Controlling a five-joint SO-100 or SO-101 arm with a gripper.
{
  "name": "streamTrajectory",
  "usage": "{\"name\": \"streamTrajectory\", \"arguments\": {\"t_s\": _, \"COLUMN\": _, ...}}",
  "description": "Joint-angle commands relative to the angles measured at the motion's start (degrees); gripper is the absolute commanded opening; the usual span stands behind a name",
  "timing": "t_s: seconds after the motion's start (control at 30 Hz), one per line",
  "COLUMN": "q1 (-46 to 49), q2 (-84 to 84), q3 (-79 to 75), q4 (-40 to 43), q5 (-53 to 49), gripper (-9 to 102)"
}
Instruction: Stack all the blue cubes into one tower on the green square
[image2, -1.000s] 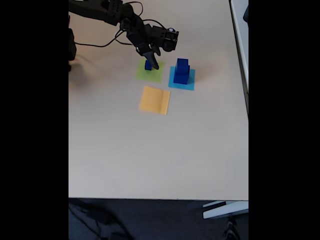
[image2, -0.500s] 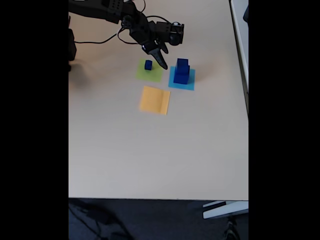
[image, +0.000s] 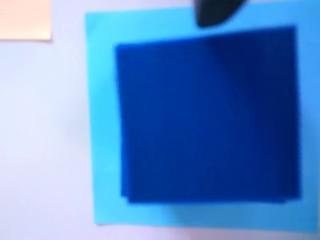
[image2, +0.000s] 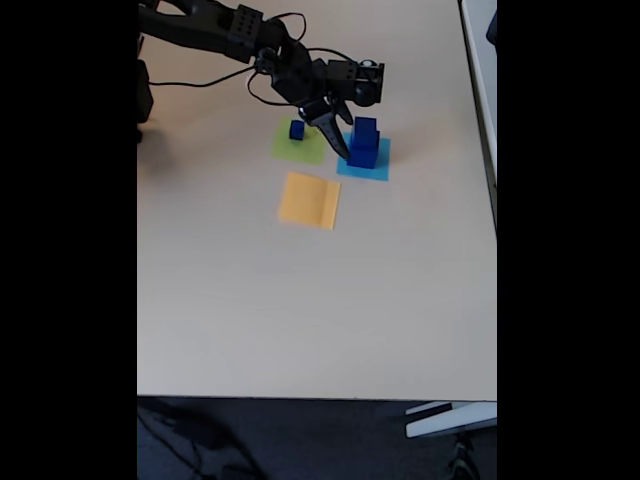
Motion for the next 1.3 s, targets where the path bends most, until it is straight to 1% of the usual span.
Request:
{"name": "streamTrajectory", "arguments": {"t_s": 0.0, "q1": -0.8, "q2": 0.4, "q3": -7.5, "q4": 3.2, "q5": 1.0, "gripper": 39}}
{"name": "streamTrajectory", "arguments": {"t_s": 0.13, "q1": -1.5, "q2": 1.3, "q3": -8.3, "q4": 5.4, "q5": 2.8, "gripper": 37}}
{"name": "streamTrajectory", "arguments": {"t_s": 0.27, "q1": -1.8, "q2": 2.1, "q3": -8.6, "q4": 5.9, "q5": 2.3, "gripper": 37}}
{"name": "streamTrajectory", "arguments": {"t_s": 0.53, "q1": -2.6, "q2": -0.7, "q3": -13.4, "q4": 7.1, "q5": 2.7, "gripper": 49}}
{"name": "streamTrajectory", "arguments": {"t_s": 0.73, "q1": -4.1, "q2": -4.4, "q3": -19.0, "q4": 7.2, "q5": 4.2, "gripper": 47}}
{"name": "streamTrajectory", "arguments": {"t_s": 0.9, "q1": -5.2, "q2": -6.8, "q3": -20.1, "q4": 6.4, "q5": 6.4, "gripper": 44}}
{"name": "streamTrajectory", "arguments": {"t_s": 1.0, "q1": -5.5, "q2": -7.7, "q3": -21.2, "q4": 6.4, "q5": 6.4, "gripper": 44}}
{"name": "streamTrajectory", "arguments": {"t_s": 1.13, "q1": -5.8, "q2": -7.8, "q3": -19.6, "q4": 5.8, "q5": 6.9, "gripper": 44}}
{"name": "streamTrajectory", "arguments": {"t_s": 1.27, "q1": -5.7, "q2": -7.1, "q3": -14.9, "q4": 1.8, "q5": 6.6, "gripper": 44}}
